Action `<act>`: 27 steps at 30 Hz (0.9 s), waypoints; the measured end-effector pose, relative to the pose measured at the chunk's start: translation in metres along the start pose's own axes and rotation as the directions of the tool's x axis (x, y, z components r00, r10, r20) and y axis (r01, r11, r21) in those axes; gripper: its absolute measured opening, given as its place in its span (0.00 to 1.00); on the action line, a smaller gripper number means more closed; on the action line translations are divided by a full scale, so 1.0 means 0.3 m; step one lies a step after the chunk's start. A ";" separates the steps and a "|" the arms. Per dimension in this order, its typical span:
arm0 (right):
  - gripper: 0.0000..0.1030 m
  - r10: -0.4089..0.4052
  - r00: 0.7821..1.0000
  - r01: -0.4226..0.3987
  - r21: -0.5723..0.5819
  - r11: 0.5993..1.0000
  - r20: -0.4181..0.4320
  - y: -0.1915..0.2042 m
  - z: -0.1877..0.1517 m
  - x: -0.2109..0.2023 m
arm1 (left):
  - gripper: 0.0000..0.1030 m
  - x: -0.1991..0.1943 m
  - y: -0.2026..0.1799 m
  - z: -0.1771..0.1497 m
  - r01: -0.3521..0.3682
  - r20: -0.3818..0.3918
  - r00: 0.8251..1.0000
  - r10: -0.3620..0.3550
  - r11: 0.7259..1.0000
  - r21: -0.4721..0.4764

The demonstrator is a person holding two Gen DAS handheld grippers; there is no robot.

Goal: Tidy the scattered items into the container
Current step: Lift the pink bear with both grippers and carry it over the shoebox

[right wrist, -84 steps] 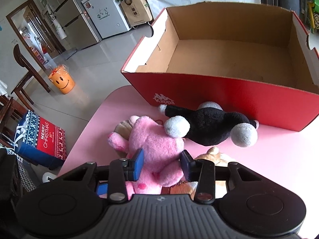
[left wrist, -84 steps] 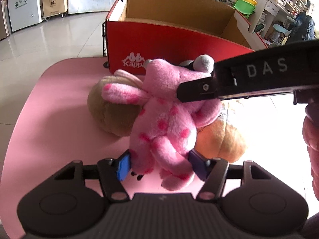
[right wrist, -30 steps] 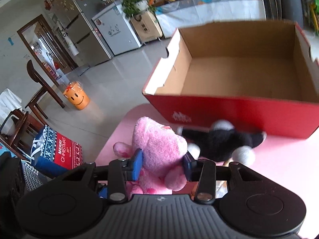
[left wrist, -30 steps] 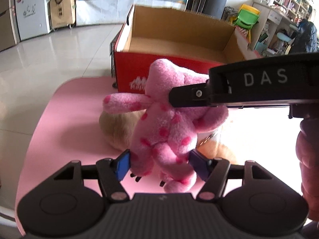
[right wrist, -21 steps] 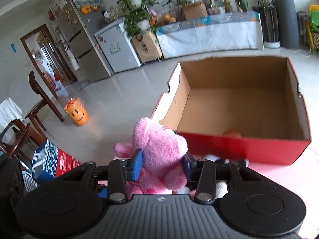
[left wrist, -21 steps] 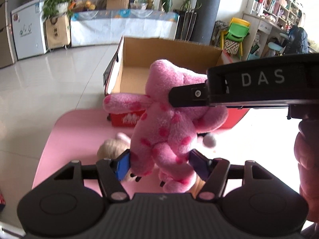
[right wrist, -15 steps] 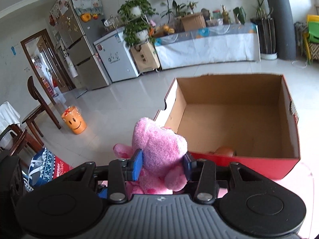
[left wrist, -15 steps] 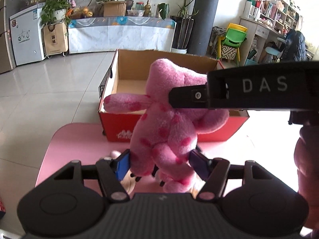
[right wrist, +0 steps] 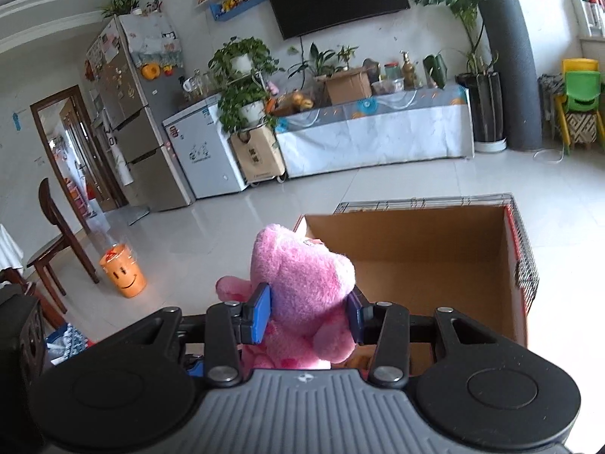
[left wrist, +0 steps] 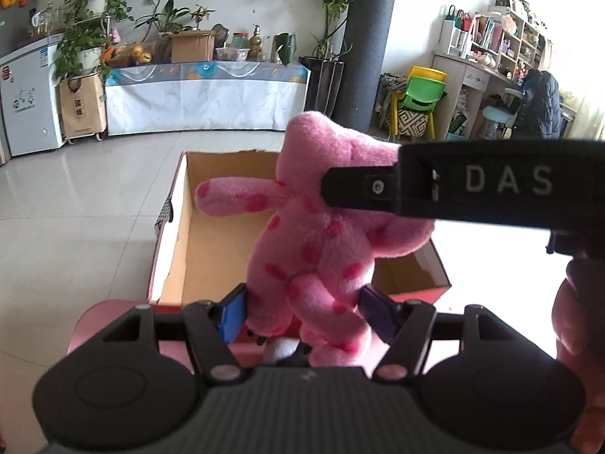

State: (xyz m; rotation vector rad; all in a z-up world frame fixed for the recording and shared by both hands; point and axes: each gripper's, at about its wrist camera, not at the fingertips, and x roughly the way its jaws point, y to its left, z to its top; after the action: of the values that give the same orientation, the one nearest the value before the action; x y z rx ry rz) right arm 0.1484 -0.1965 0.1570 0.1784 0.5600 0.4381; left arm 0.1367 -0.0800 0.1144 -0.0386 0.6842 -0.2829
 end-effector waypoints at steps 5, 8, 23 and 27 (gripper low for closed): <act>0.42 -0.004 0.999 0.004 0.006 1.000 0.038 -0.020 0.040 0.012 | 0.62 0.058 -0.004 0.057 0.008 0.030 1.000 -0.009 1.000 0.019; 0.42 -0.004 0.999 0.003 0.025 1.000 0.048 -0.043 0.059 0.028 | 0.62 0.097 -0.006 0.083 0.016 0.038 0.999 -0.017 1.000 0.019; 0.39 -0.041 0.998 0.040 0.026 0.999 0.050 -0.101 0.095 0.143 | 0.62 0.242 0.026 0.148 0.056 0.031 0.998 -0.055 0.998 -0.039; 0.39 -0.043 0.998 0.040 0.055 0.998 0.046 -0.128 0.095 0.169 | 0.62 0.267 0.026 0.148 0.049 0.024 0.999 -0.048 0.998 -0.028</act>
State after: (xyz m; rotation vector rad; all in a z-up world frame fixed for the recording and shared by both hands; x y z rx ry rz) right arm 0.2161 -0.2095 0.1460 0.2283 0.5283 0.3775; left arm 0.2256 -0.0968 0.0984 -0.0854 0.6649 -0.3192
